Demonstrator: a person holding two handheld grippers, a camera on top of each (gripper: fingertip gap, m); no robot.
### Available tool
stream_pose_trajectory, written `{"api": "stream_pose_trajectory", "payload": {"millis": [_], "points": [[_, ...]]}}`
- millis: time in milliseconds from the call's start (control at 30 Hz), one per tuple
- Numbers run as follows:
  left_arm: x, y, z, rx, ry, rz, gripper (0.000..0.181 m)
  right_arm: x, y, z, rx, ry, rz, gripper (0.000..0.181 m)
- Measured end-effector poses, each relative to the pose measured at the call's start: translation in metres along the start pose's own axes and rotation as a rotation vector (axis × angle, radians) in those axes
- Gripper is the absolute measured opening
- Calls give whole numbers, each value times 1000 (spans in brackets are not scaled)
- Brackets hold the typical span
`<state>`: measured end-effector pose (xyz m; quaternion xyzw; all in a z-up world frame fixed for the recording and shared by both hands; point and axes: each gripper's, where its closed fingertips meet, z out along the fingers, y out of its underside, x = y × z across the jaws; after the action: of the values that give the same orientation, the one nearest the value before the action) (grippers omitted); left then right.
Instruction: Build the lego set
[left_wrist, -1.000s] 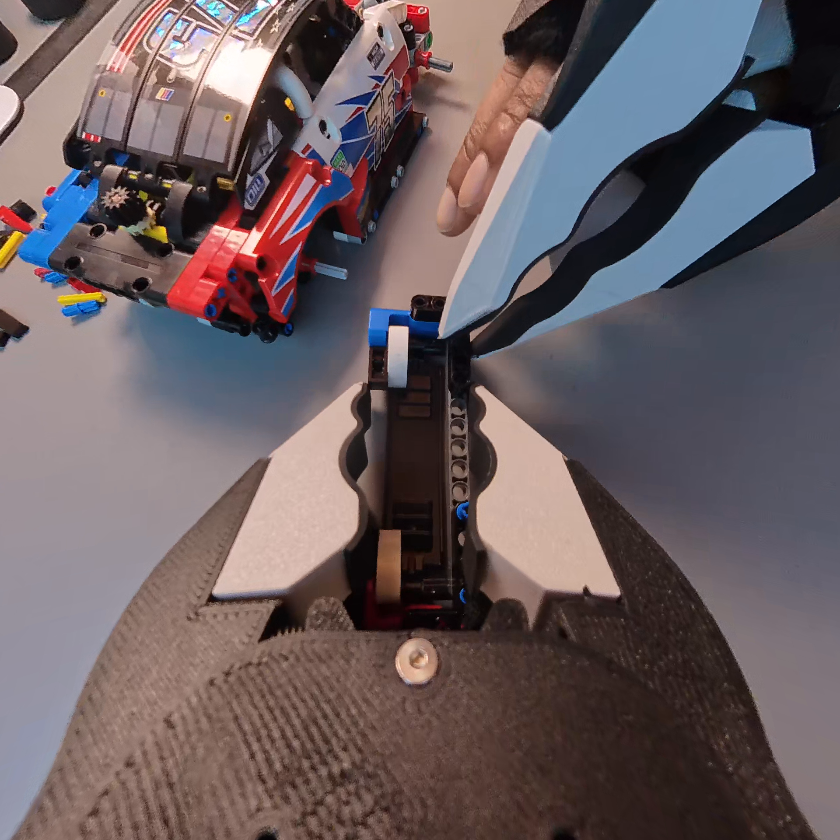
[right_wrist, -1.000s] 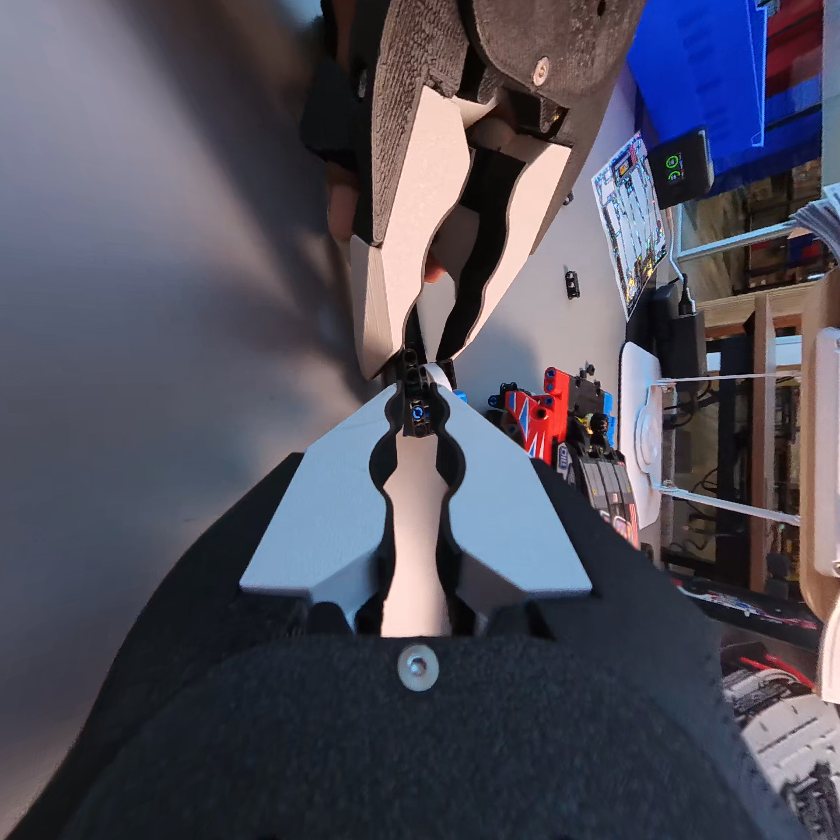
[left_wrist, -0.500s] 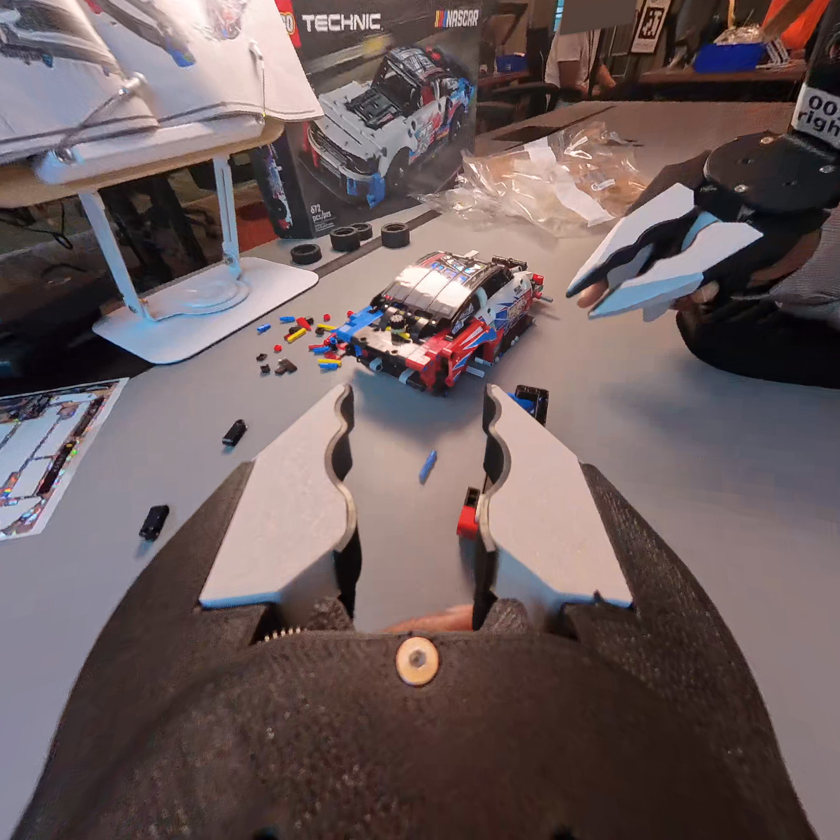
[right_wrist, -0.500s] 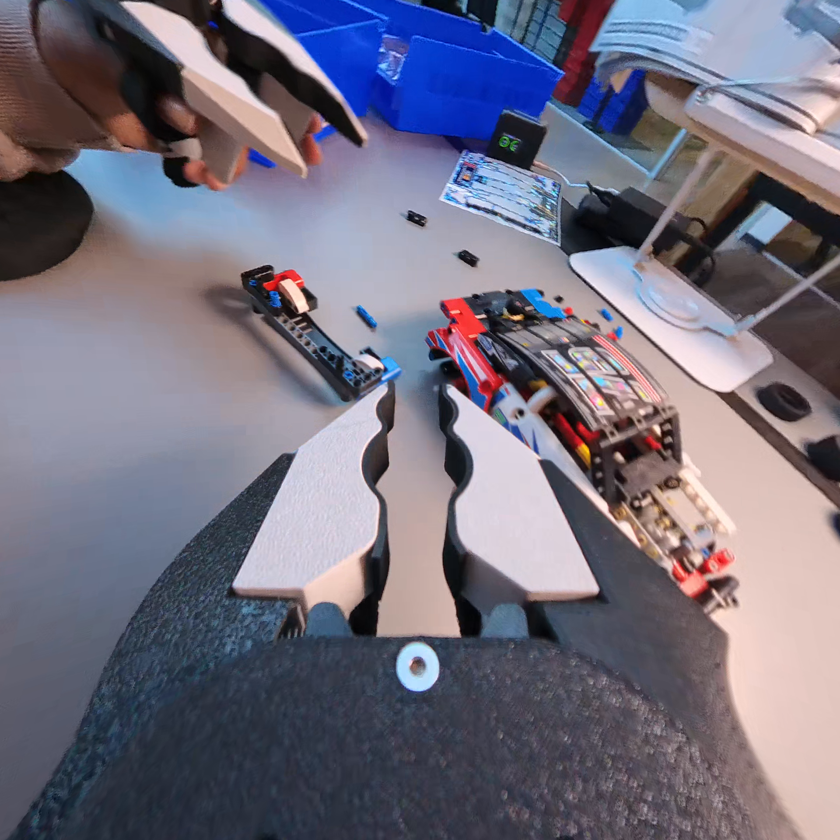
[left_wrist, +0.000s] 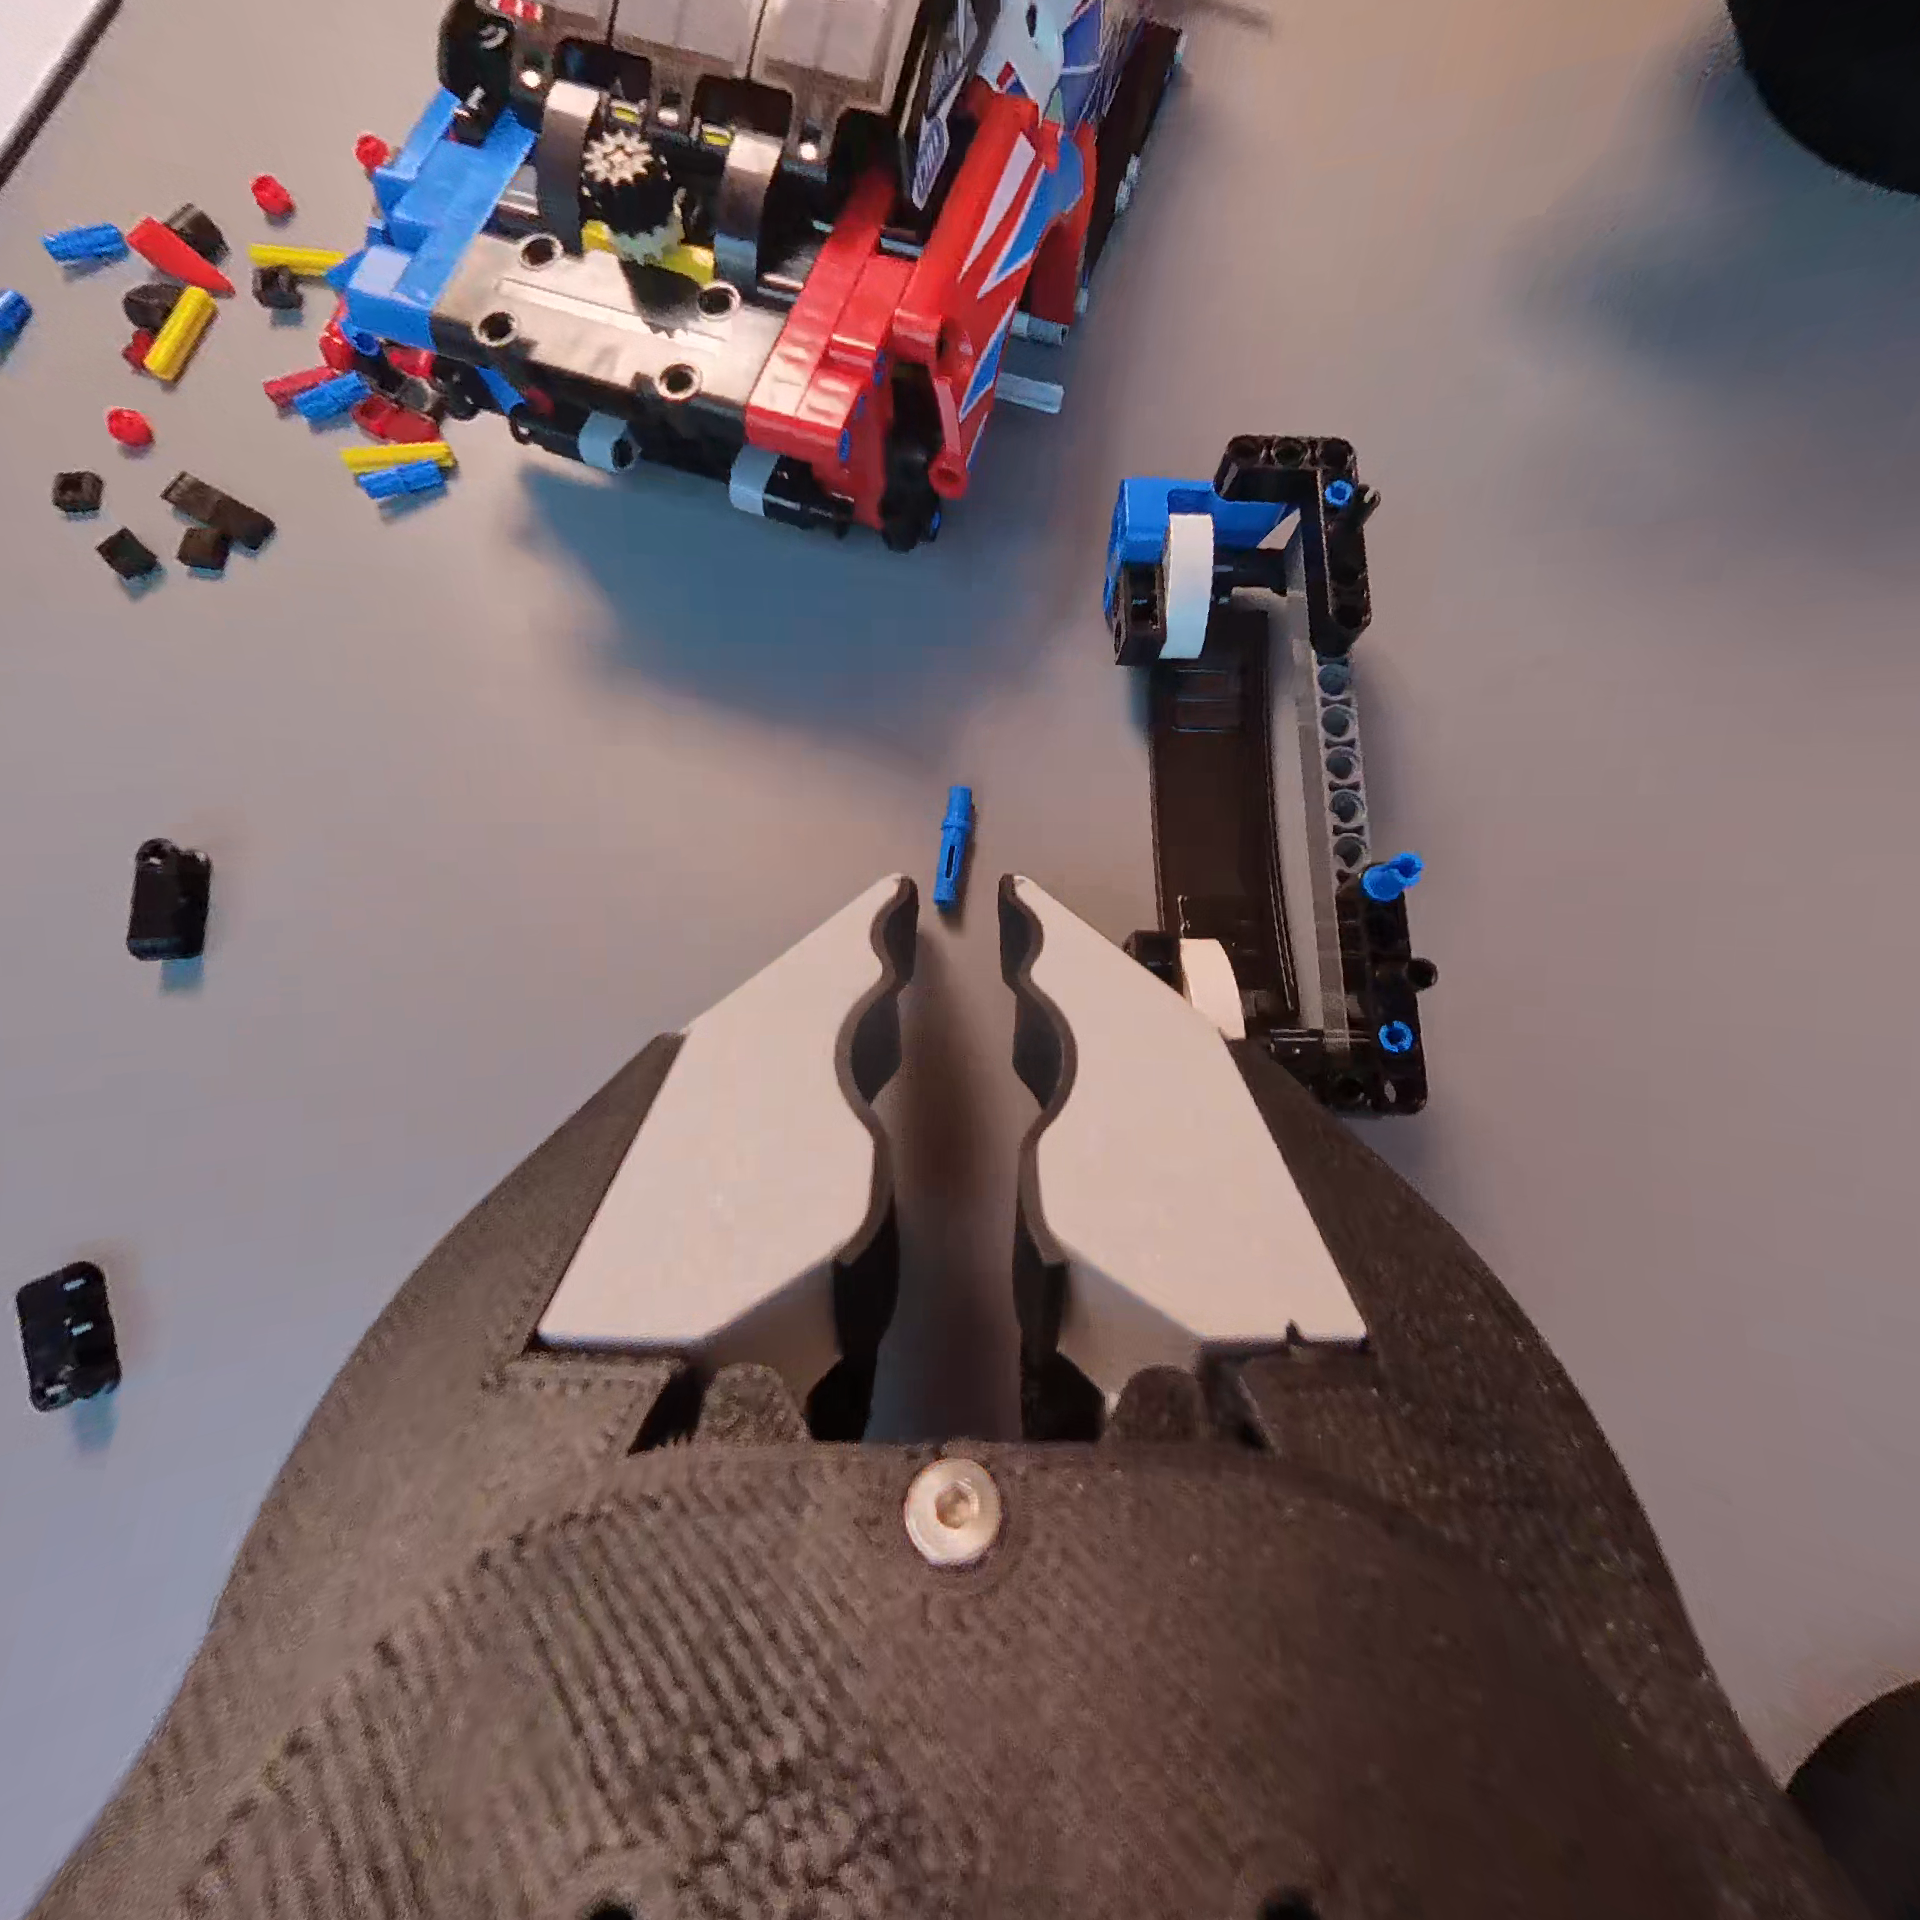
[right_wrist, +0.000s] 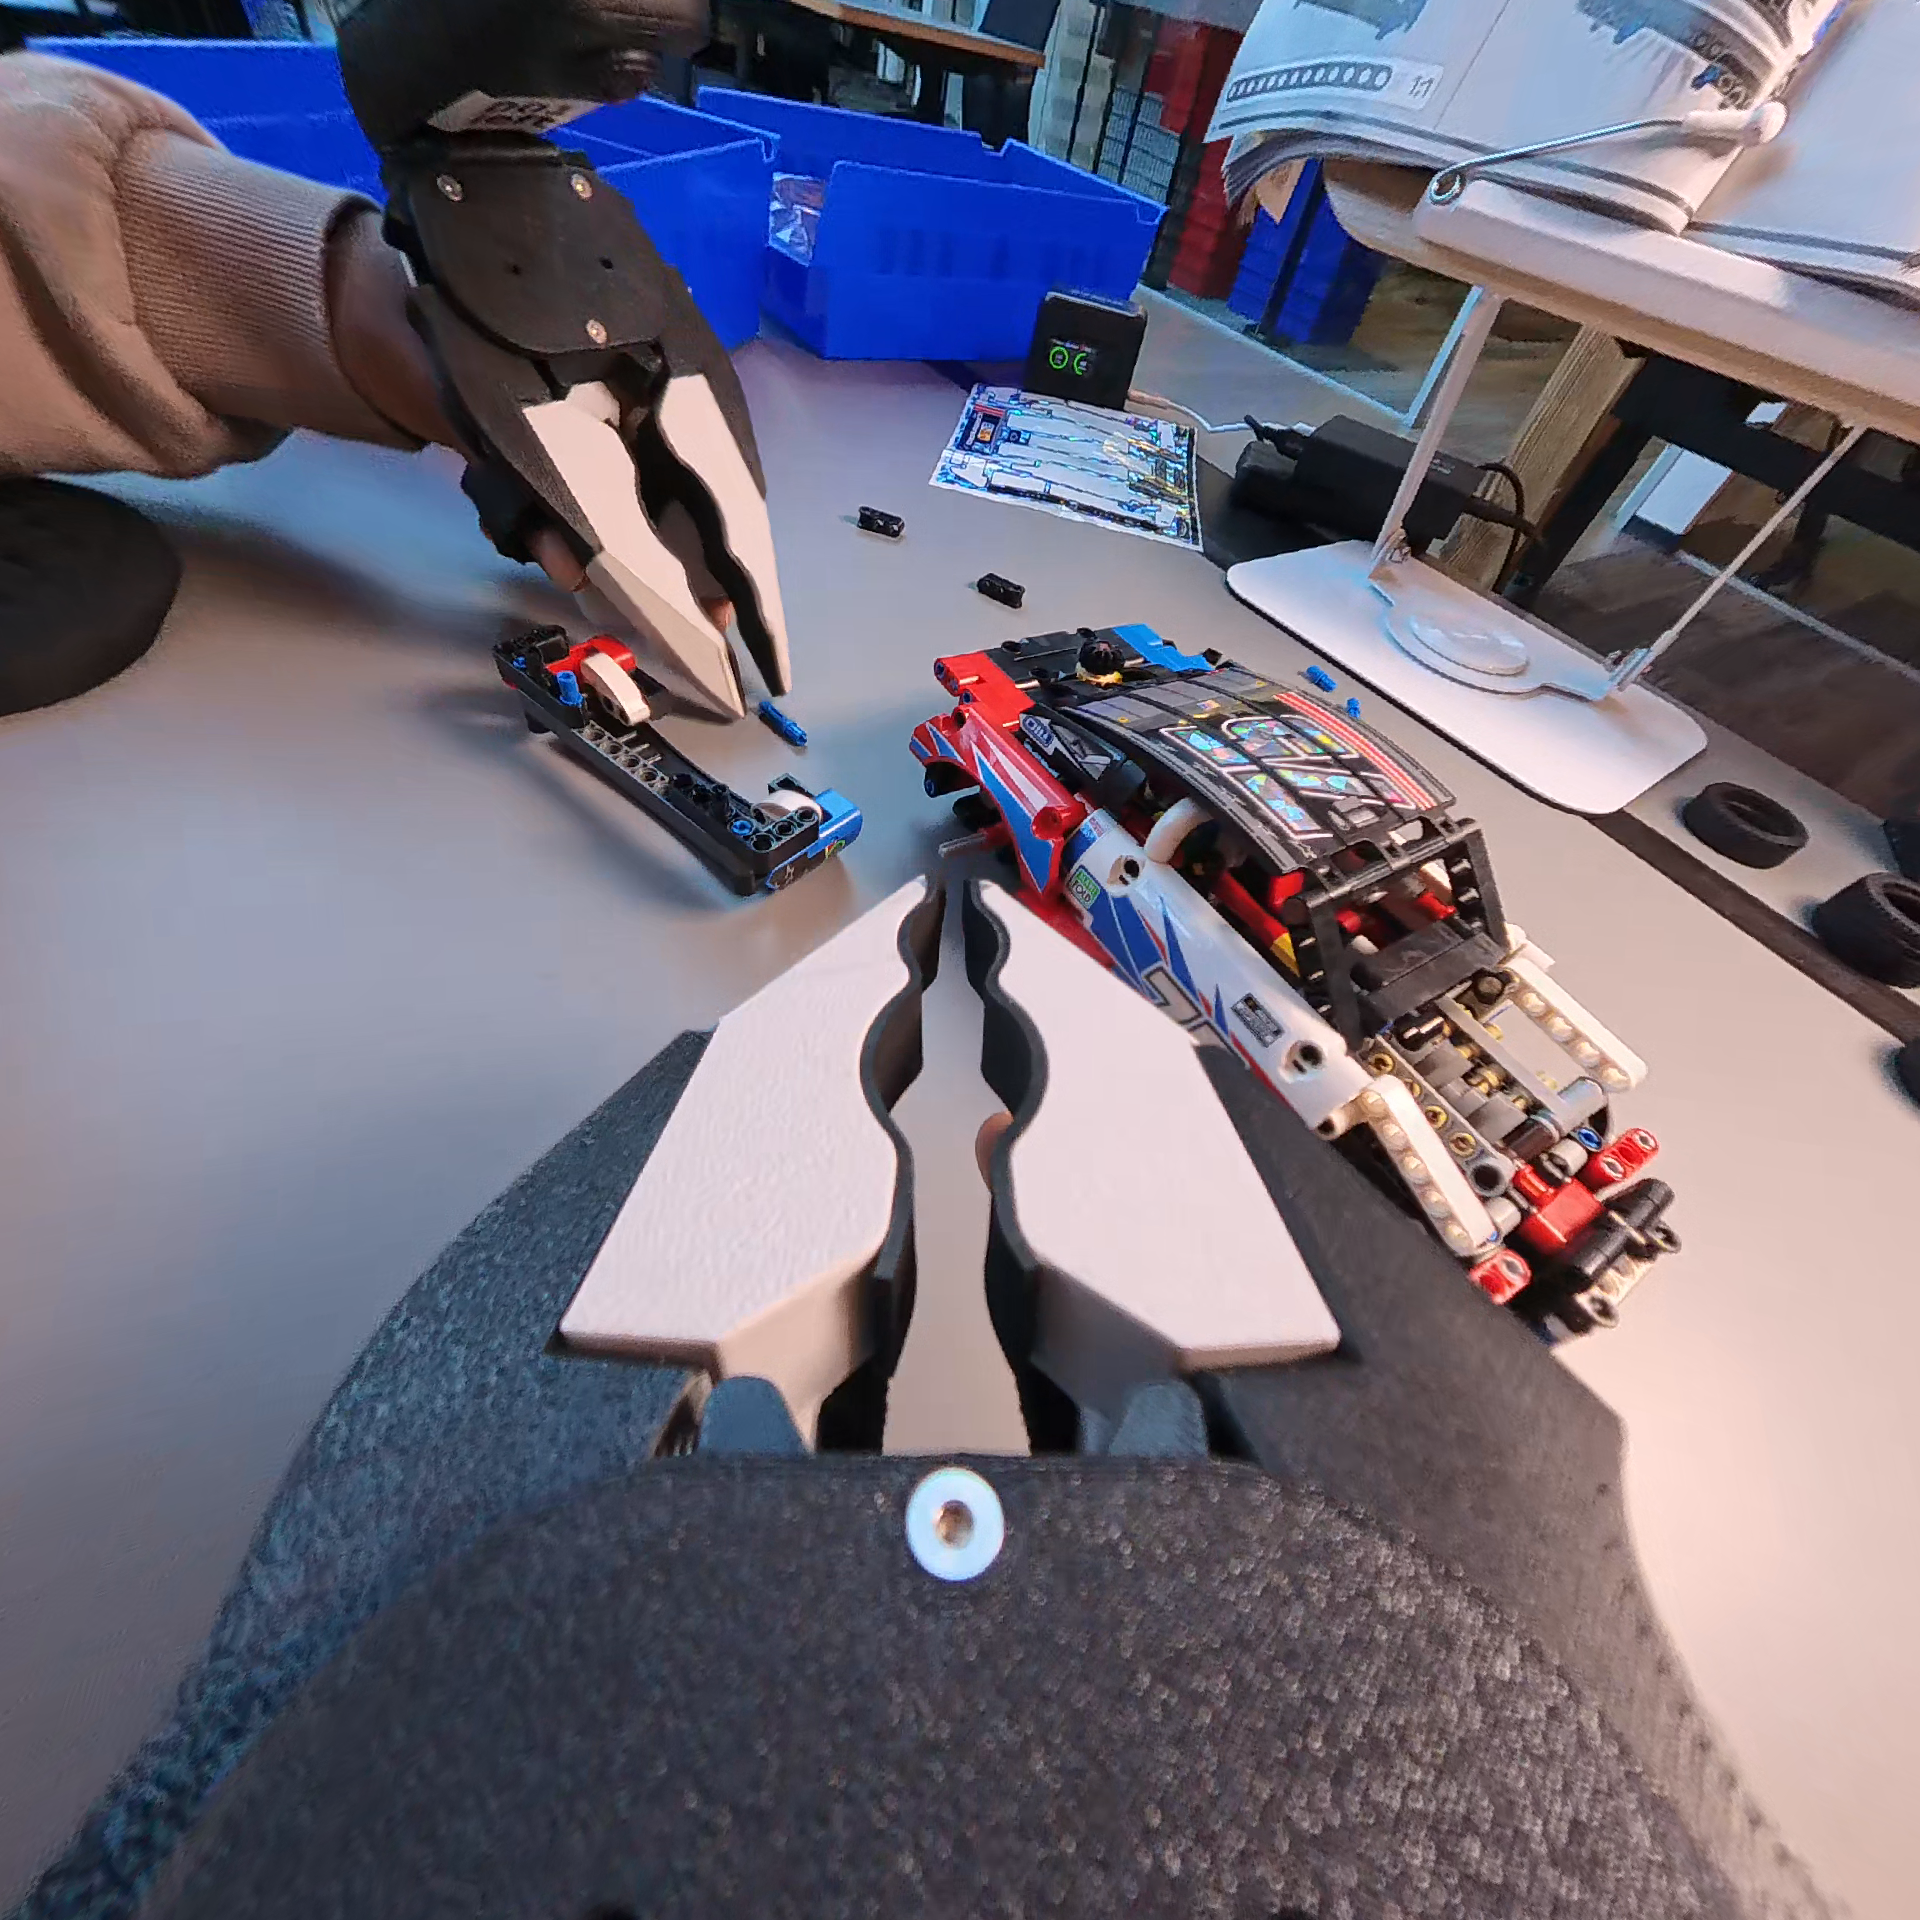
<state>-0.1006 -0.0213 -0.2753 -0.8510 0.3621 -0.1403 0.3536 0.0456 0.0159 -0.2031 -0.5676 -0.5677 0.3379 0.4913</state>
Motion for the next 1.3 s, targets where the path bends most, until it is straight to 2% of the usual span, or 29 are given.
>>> {"api": "stream_pose_trajectory", "payload": {"millis": [100, 200, 300, 433, 533, 633, 833, 1200, 1300], "points": [[-1, -2, 6, -43, 10, 19, 17, -2, 3, -1, -7, -3, -13, 1], [5, -2, 7, -73, 57, 33, 3, -4, 3, 1, -8, -13, -13, 1], [6, -5, 4, -71, 41, 97, 2, -13, -2, 3, 14, -46, -24, 2], [50, -57, -19, 227, 199, 90, 2, -43, -28, 16, 85, -161, -82, 7], [69, -89, -37, 375, 162, 166, 2, -58, -47, 28, 110, -252, 16, 11], [80, -100, -46, 413, 111, 212, 2, -70, -59, 32, 145, -323, 95, 13], [91, -95, -52, 416, 106, 231, 2, -81, -65, 37, 162, -334, 78, 3], [95, -87, -54, 392, 88, 258, 2, -92, -68, 41, 140, -403, 84, 1], [88, -89, -58, 434, 65, 218, 3, -87, -71, 41, 155, -403, 108, 1]]}}
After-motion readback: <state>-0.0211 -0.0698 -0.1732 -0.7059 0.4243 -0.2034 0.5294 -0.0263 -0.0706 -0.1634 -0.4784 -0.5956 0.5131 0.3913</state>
